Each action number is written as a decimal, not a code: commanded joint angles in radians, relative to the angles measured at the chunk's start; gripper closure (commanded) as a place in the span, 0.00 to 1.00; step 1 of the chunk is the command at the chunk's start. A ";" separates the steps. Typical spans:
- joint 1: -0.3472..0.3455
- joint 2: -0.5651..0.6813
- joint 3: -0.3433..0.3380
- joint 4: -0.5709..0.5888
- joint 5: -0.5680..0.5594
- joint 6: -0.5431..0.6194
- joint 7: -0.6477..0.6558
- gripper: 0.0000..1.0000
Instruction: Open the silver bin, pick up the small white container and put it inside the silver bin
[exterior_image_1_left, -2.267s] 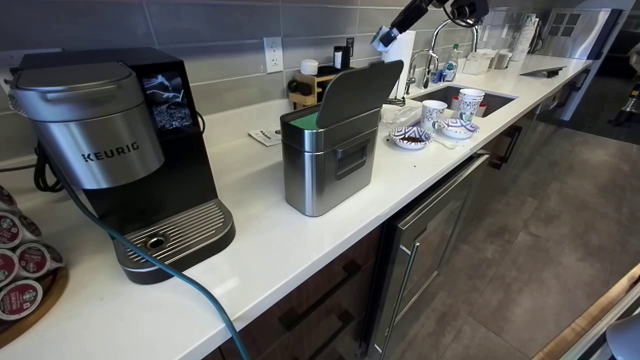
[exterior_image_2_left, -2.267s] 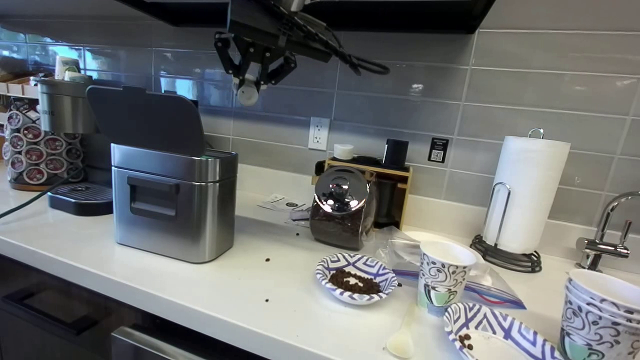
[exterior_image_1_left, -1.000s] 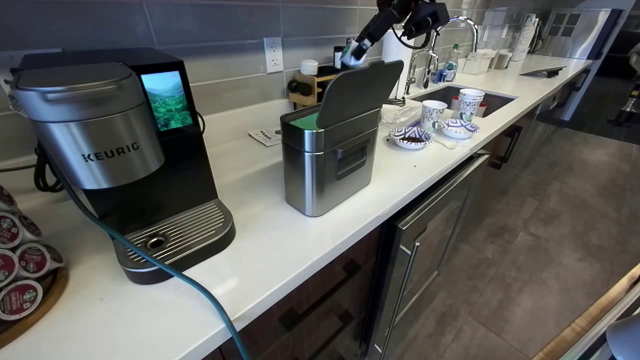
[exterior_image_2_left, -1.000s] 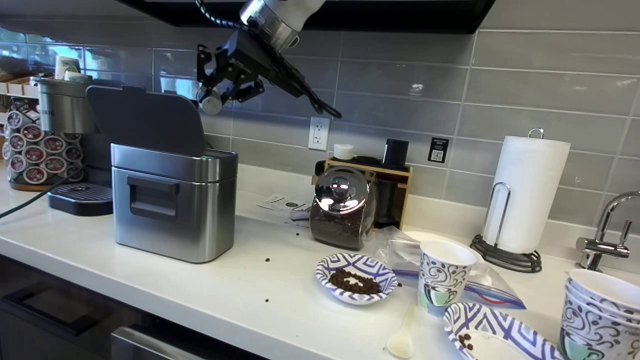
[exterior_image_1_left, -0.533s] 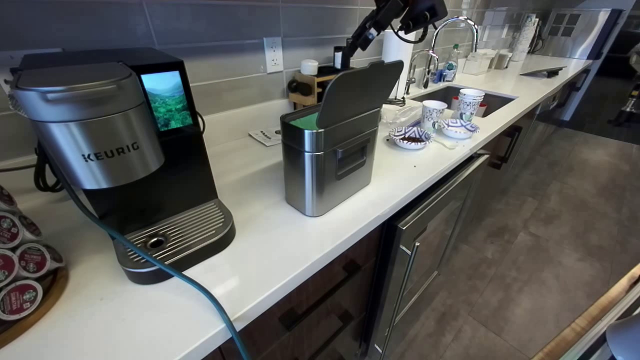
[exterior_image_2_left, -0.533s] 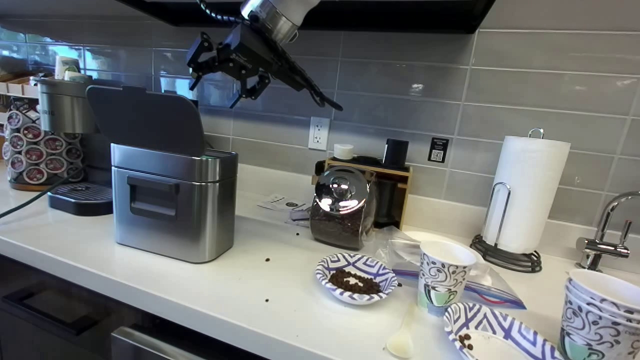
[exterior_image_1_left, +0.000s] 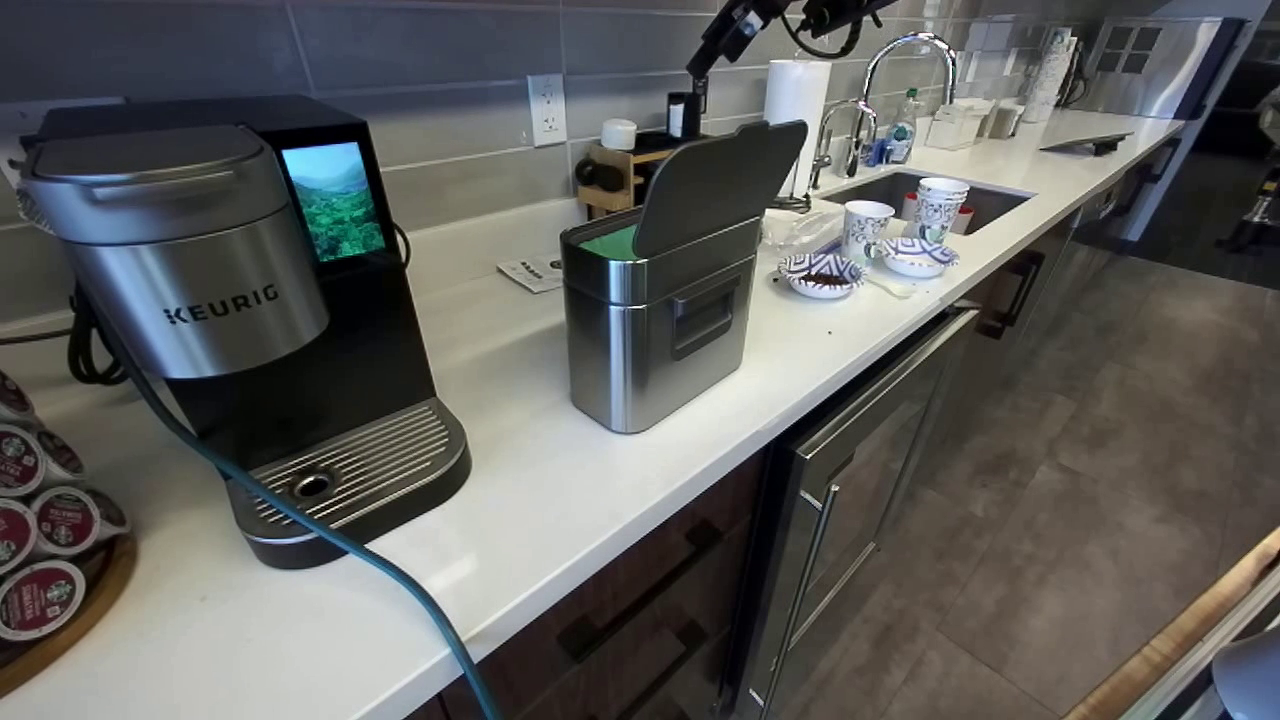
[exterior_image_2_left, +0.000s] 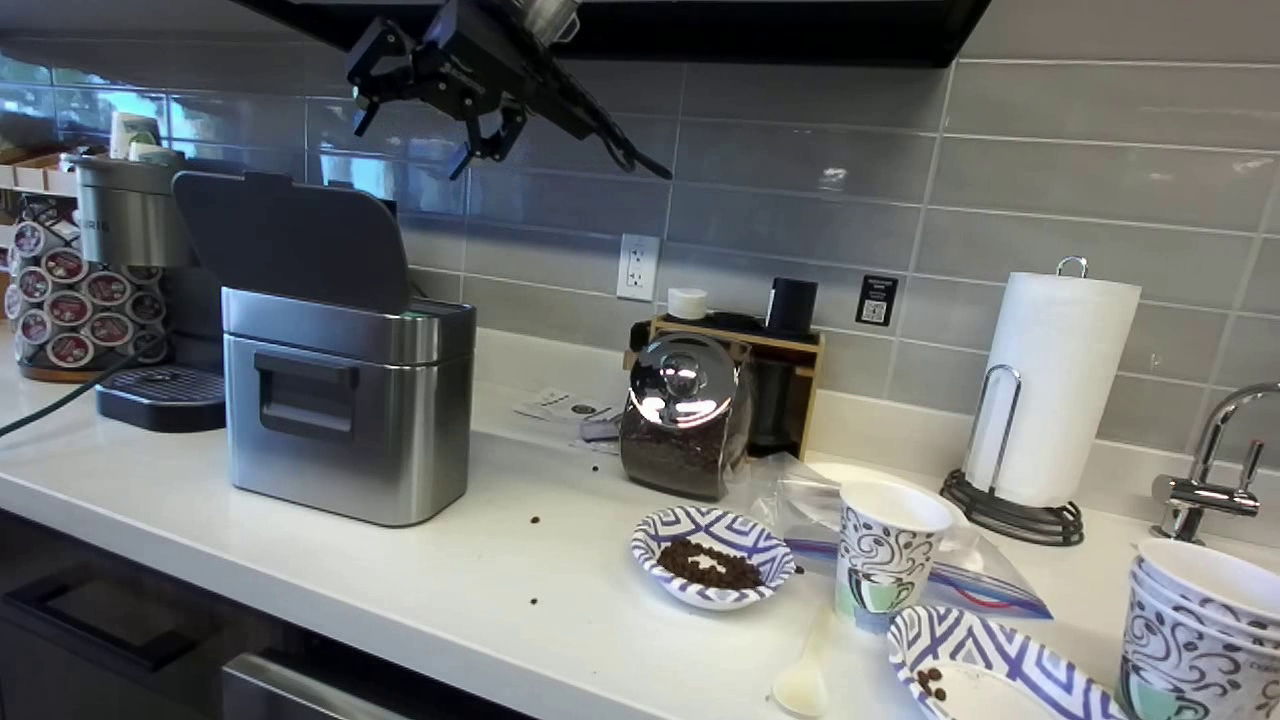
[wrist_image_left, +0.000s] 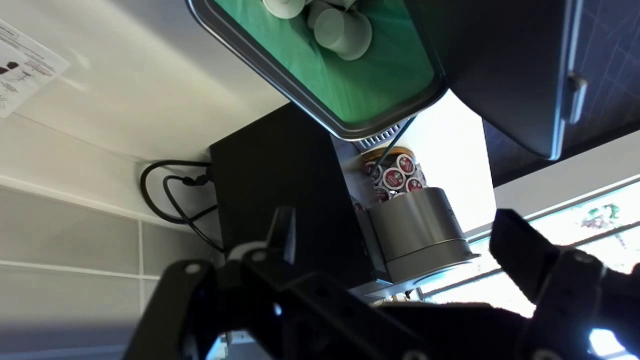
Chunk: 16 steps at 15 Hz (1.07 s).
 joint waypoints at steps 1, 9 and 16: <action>0.008 -0.131 0.012 -0.113 0.000 0.027 0.056 0.00; 0.028 -0.413 0.018 -0.445 -0.126 0.352 0.316 0.00; 0.064 -0.595 0.002 -0.607 -0.150 0.377 0.493 0.00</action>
